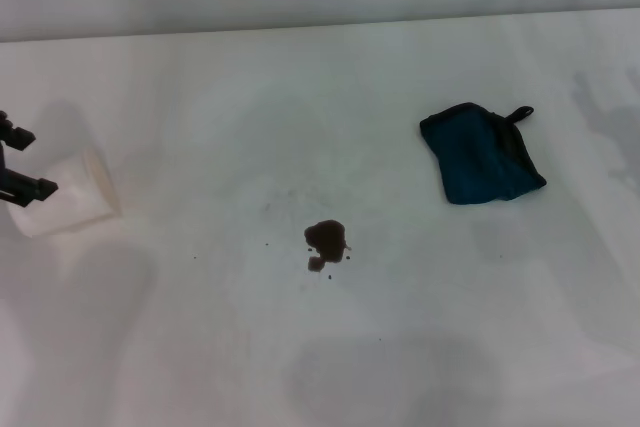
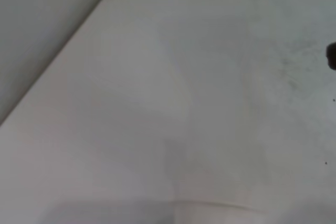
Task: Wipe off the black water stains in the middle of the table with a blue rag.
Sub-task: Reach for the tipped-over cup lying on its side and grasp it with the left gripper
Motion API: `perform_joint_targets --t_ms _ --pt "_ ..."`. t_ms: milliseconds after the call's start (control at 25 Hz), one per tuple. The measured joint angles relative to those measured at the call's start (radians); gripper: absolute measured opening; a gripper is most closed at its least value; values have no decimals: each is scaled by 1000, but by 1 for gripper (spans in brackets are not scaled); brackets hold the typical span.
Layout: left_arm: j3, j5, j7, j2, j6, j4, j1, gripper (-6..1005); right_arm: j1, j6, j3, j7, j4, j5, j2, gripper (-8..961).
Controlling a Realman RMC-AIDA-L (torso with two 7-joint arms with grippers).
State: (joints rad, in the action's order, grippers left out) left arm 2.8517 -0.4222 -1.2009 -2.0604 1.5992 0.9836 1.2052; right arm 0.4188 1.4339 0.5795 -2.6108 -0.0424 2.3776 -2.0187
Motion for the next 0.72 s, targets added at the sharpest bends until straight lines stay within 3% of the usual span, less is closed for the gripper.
perform_joint_targets --t_ms 360,720 --pt "-1 -39 -5 -3 -88 -103 -5 731 0 -9 -20 0 -5 0 0 842" --pt "-2 -46 -10 -3 -138 -131 -10 732 -6 -12 -21 1 -5 0 0 841"
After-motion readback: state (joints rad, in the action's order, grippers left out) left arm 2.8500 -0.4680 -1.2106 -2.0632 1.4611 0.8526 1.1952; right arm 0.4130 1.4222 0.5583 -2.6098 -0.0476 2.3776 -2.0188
